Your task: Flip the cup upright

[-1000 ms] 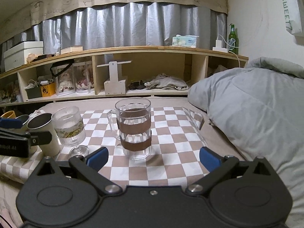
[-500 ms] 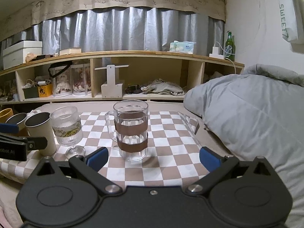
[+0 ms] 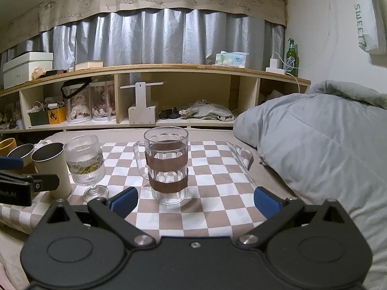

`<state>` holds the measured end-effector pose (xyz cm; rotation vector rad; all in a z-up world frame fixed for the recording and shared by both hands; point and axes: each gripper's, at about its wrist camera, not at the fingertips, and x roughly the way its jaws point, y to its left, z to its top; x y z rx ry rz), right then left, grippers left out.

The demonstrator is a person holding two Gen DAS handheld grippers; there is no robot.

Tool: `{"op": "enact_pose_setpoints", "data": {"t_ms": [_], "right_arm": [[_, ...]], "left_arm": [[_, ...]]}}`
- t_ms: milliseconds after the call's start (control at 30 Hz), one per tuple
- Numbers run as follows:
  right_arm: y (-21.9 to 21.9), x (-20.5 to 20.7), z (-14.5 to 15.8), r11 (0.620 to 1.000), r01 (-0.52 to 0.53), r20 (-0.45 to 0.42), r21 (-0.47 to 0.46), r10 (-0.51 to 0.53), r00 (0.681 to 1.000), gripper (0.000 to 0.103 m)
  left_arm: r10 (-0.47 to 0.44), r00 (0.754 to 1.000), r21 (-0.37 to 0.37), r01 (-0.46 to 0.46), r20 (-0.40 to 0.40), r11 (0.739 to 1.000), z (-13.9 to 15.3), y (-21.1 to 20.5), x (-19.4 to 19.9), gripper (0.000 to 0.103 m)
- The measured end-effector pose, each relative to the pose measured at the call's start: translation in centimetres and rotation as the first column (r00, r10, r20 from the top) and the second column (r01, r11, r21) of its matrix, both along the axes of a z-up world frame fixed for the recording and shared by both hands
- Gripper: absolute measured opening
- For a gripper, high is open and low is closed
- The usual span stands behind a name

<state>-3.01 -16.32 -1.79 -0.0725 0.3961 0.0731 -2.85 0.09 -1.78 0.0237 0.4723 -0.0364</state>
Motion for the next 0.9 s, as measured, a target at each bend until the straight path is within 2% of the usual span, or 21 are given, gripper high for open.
{"op": "enact_pose_setpoints", "data": {"t_ms": [900], "right_arm": [[0.32,-0.05,0.02,1.000,-0.003,0.002,-0.008,0.003,1.000,0.103]], "left_arm": [[0.002,1.000,-0.003,-0.002,0.003,1.000,0.19,-0.01,-0.04,0.103]]}}
